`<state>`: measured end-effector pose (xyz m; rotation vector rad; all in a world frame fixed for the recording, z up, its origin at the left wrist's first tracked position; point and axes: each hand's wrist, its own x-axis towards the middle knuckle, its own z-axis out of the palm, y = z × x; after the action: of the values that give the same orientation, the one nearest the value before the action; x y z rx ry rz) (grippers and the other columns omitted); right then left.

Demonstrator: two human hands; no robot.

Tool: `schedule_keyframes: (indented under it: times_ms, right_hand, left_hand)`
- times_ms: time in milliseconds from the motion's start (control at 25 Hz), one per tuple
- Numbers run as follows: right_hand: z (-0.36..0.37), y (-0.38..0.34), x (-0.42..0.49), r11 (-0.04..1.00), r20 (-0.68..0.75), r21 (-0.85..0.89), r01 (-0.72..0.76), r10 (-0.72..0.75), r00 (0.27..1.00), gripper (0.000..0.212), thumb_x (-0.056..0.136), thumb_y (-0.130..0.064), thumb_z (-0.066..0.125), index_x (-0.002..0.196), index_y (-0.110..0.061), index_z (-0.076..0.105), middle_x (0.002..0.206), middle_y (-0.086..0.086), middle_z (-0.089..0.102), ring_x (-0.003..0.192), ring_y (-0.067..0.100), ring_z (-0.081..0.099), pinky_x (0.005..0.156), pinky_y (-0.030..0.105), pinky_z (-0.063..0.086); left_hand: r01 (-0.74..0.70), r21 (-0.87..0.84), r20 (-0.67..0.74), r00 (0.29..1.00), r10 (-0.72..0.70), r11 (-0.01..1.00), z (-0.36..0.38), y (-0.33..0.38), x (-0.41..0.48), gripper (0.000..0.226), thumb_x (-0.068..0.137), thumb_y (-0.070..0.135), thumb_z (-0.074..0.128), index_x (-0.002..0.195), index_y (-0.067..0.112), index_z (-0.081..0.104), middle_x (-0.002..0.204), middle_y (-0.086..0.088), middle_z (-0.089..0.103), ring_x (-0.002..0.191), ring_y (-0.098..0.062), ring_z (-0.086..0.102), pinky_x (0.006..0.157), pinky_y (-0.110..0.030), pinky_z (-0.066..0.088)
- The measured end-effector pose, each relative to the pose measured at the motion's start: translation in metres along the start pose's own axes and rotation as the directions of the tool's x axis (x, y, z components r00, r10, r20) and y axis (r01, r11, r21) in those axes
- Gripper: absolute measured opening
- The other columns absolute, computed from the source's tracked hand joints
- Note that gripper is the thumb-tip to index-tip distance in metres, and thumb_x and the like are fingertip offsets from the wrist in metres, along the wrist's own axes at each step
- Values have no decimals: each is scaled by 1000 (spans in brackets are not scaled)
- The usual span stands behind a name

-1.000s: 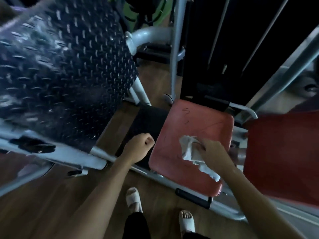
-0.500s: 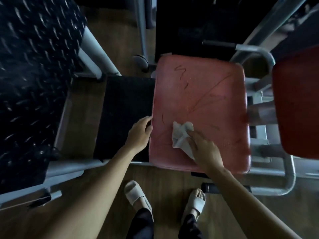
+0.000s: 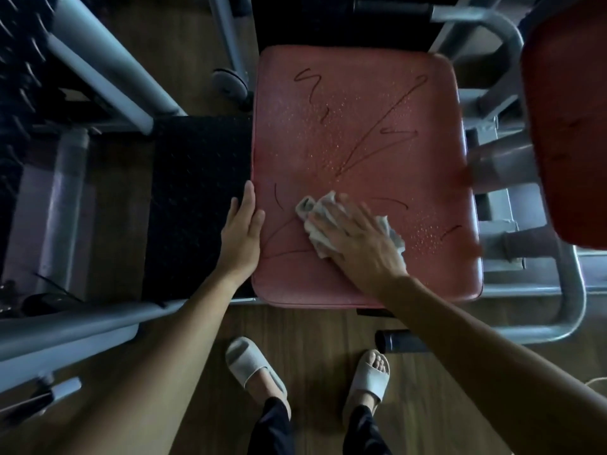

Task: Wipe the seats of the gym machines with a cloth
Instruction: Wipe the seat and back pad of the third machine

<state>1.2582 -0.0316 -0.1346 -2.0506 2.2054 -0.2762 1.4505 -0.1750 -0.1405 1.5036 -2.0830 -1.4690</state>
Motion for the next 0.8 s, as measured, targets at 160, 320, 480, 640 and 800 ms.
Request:
schedule_keyframes:
  times_ms: [160, 320, 480, 640, 800]
  right_hand:
    - [12, -35, 6, 924, -59, 236, -300, 322, 945, 53, 99, -24, 58, 150, -21, 44, 159, 9, 37, 146, 33, 34, 121, 50, 27]
    - [14, -35, -11, 965, -48, 168, 203, -197, 979, 48, 99, -27, 56, 146, -20, 51, 157, 10, 42, 144, 32, 40, 118, 48, 32]
    - [18, -38, 46, 998, 9, 16, 69, -69, 998, 55, 101, -28, 38, 155, -20, 34, 161, 11, 33, 150, 34, 28, 121, 52, 27]
    - [24, -70, 78, 972, -138, 151, -180, 201, 970, 48, 103, -25, 52, 149, -16, 47, 156, 11, 43, 143, 33, 39, 120, 48, 29]
    - [20, -69, 9, 993, -92, 115, -35, 45, 995, 46, 103, -28, 41, 148, -18, 50, 156, 7, 44, 142, 31, 41, 117, 48, 33]
  left_hand:
    - [34, 16, 27, 999, -35, 999, -4, 1, 2, 53, 109, 37, 29, 157, 43, 5, 167, 8, 7, 154, -11, -4, 122, -34, 3]
    - [21, -5, 78, 997, -20, 1000, -9, -2, 2, 54, 109, 40, 30, 156, 47, 6, 168, 7, 4, 153, -9, -7, 123, -37, 3]
    - [6, -125, 82, 997, 4, 992, -11, -3, 0, 53, 109, 39, 32, 157, 41, 12, 165, 16, 9, 153, -8, -4, 125, -34, 2]
    - [-87, -282, 24, 995, 97, 955, -2, -10, -1, 50, 108, 33, 36, 157, 33, 23, 158, 21, 31, 148, -1, 26, 126, -43, 18]
    - [-29, -363, 11, 999, 35, 931, 5, -19, -2, 48, 108, 35, 35, 153, 48, 25, 159, 21, 29, 149, -2, 24, 125, -44, 20]
